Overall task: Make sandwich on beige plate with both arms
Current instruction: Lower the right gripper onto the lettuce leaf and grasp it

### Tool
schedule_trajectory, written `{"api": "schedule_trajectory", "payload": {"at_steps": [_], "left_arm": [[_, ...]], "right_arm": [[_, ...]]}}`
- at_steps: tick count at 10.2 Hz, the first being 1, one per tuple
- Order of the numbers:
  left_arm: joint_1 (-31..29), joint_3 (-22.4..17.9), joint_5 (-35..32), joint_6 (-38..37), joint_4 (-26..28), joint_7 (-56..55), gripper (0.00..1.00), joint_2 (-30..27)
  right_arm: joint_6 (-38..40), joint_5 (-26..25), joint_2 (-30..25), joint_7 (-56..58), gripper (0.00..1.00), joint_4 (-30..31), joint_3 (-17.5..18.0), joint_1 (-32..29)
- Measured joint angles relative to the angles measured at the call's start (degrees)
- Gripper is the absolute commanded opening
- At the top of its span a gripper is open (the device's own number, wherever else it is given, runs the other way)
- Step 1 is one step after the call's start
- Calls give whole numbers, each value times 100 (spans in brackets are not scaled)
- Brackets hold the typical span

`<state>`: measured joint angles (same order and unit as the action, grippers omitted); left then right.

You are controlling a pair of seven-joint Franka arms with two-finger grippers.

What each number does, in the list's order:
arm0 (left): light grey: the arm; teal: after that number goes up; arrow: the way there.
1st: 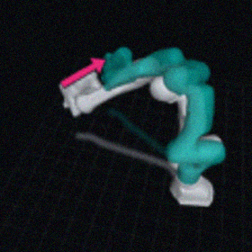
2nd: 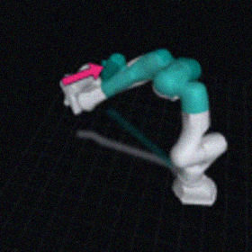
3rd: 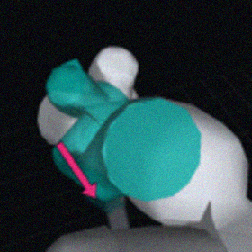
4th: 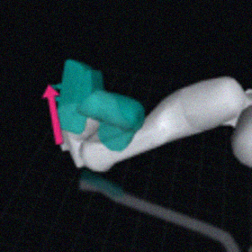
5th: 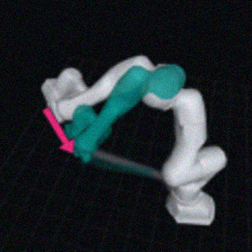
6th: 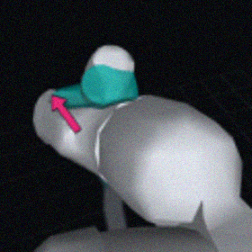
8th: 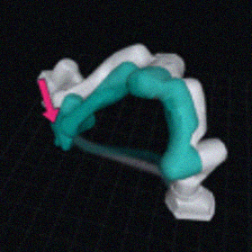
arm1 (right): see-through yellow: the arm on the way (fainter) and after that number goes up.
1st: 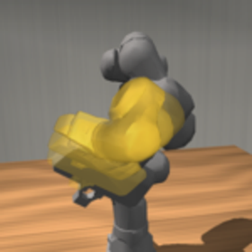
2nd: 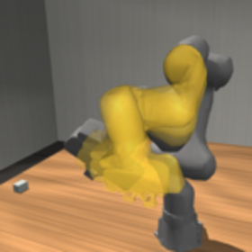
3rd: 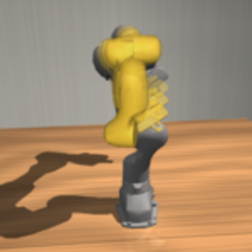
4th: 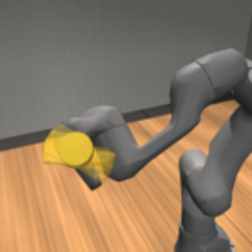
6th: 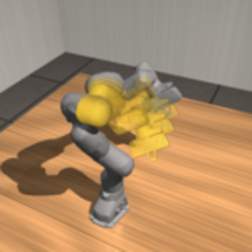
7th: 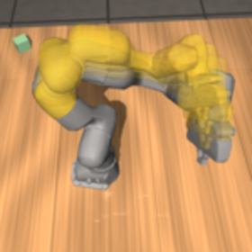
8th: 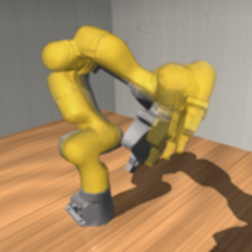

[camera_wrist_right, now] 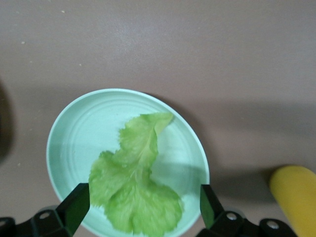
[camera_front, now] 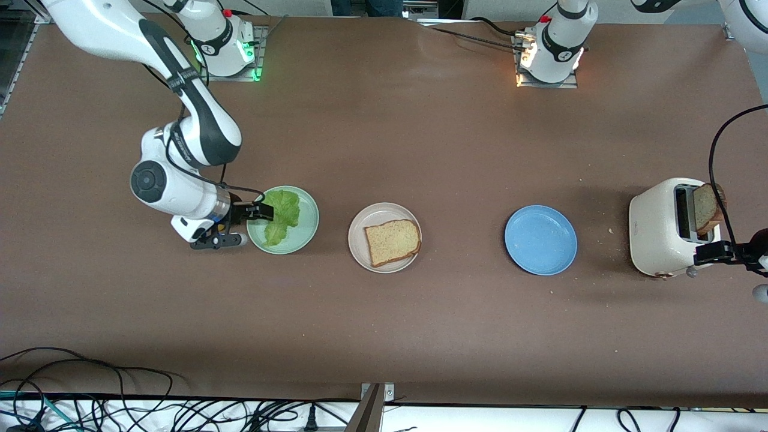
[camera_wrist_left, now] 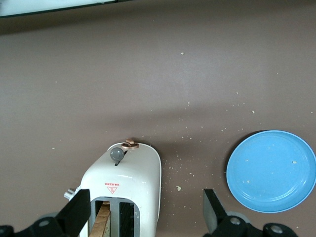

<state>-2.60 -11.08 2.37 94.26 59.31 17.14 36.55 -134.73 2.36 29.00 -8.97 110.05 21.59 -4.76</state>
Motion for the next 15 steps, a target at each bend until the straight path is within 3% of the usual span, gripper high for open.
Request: {"api": "schedule_trajectory", "payload": {"at_steps": [2,3,4,5,6,7,11,15], "left_arm": [[-7,-23,-2,0,0,0,100,-1],[-13,-32,-2,0,0,0,100,-1],[-13,-43,-2,0,0,0,100,-2],[-13,-51,-2,0,0,0,100,-4],[-13,-58,-2,0,0,0,100,-8],[-13,-61,-2,0,0,0,100,-11],[-43,-87,-2,0,0,8,100,-24],[-53,-94,-2,0,0,11,100,-26]], "right_arm": [[-312,-1,264,1,85,28,1,102],[-399,-1,306,1,74,69,1,137],[-498,-1,309,1,53,131,1,144],[-615,-1,315,1,26,195,-1,143],[-676,-1,329,0,9,230,-1,143],[-687,-1,339,-6,0,234,-1,142],[-722,-1,331,-226,0,229,-2,135],[-783,-1,40,-1343,0,85,152,138]]}}
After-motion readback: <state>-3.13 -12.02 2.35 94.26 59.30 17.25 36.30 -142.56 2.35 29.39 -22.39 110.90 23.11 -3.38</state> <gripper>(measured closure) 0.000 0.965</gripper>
